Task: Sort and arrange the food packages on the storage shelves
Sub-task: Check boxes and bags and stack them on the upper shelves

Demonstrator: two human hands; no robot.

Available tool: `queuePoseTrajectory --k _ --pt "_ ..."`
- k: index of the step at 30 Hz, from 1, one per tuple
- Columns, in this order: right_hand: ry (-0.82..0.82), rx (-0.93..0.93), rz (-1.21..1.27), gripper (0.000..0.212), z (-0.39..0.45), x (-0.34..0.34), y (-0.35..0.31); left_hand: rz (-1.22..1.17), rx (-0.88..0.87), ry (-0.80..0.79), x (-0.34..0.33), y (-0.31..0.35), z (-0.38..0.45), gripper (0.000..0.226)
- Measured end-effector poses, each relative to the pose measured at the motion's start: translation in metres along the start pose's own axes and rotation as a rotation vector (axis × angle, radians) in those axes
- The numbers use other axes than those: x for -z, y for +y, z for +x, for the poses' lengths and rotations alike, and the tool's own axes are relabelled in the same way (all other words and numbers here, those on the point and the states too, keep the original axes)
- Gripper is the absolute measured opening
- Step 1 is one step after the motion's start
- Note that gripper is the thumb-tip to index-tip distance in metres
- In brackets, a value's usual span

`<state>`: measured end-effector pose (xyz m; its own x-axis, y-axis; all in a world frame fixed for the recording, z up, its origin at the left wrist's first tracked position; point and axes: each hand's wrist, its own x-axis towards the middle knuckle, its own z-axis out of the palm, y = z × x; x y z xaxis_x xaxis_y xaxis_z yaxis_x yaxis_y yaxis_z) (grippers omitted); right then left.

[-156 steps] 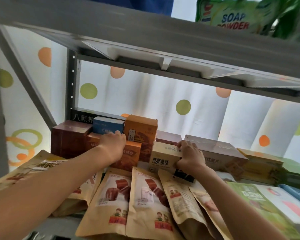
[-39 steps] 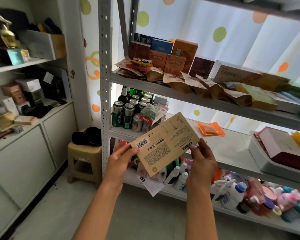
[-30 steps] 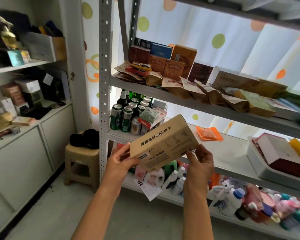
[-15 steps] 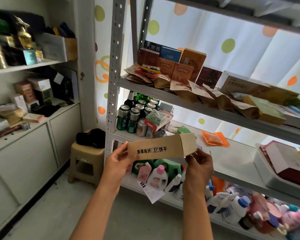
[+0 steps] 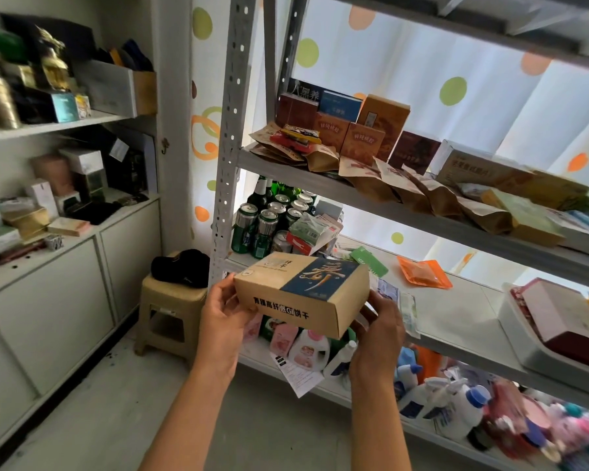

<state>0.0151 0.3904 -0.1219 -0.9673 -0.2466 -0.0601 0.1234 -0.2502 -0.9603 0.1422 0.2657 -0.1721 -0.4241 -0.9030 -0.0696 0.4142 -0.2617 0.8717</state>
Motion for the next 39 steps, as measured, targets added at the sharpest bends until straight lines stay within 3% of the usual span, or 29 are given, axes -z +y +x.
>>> queuePoseTrajectory --k 3,8,12,17,20,27,33,39 --pt "-0.062 0.003 -0.008 0.013 -0.003 0.001 0.0 -0.001 -0.043 0.027 0.001 0.001 0.002 0.059" --pt "-0.113 -0.064 -0.068 0.037 -0.008 0.007 -0.001 -0.023 -0.085 0.028 -0.004 0.003 -0.001 0.05" --pt "-0.123 -0.108 -0.035 0.022 -0.007 0.013 -0.004 0.01 -0.087 0.0 -0.007 0.002 -0.004 0.036" --pt "-0.155 -0.099 -0.05 0.036 -0.005 0.021 -0.005 0.089 -0.064 -0.002 -0.004 -0.003 -0.003 0.027" --pt "-0.177 -0.091 -0.057 0.031 -0.005 0.025 -0.004 0.102 -0.041 -0.01 -0.002 -0.007 -0.003 0.021" --pt "-0.203 -0.077 -0.059 0.033 -0.005 0.028 -0.003 0.095 0.046 -0.093 -0.001 -0.019 -0.007 0.031" --pt "-0.124 -0.08 -0.025 0.053 0.003 0.035 0.0 0.072 0.13 -0.125 -0.007 -0.029 -0.005 0.027" --pt "-0.06 -0.024 -0.022 0.061 0.021 0.044 -0.01 0.165 0.152 -0.162 -0.031 -0.03 0.002 0.03"
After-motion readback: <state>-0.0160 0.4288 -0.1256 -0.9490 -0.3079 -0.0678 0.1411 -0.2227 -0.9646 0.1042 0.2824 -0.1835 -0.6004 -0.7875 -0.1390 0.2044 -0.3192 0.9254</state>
